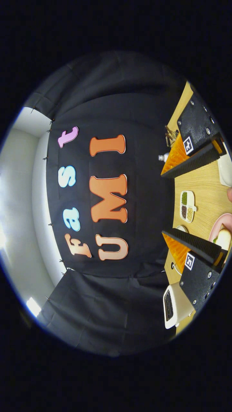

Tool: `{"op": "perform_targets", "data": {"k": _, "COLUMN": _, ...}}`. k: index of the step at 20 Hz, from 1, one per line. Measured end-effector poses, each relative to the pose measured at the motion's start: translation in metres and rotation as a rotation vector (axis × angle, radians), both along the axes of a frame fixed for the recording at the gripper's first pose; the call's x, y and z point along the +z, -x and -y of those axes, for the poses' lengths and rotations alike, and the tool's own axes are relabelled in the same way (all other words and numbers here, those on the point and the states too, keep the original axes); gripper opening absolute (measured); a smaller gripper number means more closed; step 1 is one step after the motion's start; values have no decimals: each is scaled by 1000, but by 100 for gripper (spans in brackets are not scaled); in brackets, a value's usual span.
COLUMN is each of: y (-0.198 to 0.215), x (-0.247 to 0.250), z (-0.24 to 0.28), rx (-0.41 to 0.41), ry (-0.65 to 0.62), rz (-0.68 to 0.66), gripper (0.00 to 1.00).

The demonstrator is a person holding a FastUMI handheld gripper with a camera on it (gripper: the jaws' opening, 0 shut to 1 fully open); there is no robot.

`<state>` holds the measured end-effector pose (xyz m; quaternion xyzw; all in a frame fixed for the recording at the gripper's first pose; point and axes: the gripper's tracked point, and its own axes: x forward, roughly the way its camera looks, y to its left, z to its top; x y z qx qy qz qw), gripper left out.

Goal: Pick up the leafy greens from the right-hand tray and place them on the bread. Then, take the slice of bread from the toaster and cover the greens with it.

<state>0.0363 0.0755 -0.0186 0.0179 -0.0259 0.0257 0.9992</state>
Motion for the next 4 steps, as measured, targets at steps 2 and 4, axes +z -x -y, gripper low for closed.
{"op": "perform_targets", "data": {"k": 2, "y": -2, "x": 2, "z": 1, "rx": -28, "ry": 34, "rz": 51, "gripper": 95}}
{"op": "perform_targets", "data": {"k": 4, "y": 5, "x": -6, "z": 0, "rx": -27, "ry": 50, "rz": 46, "gripper": 95}}
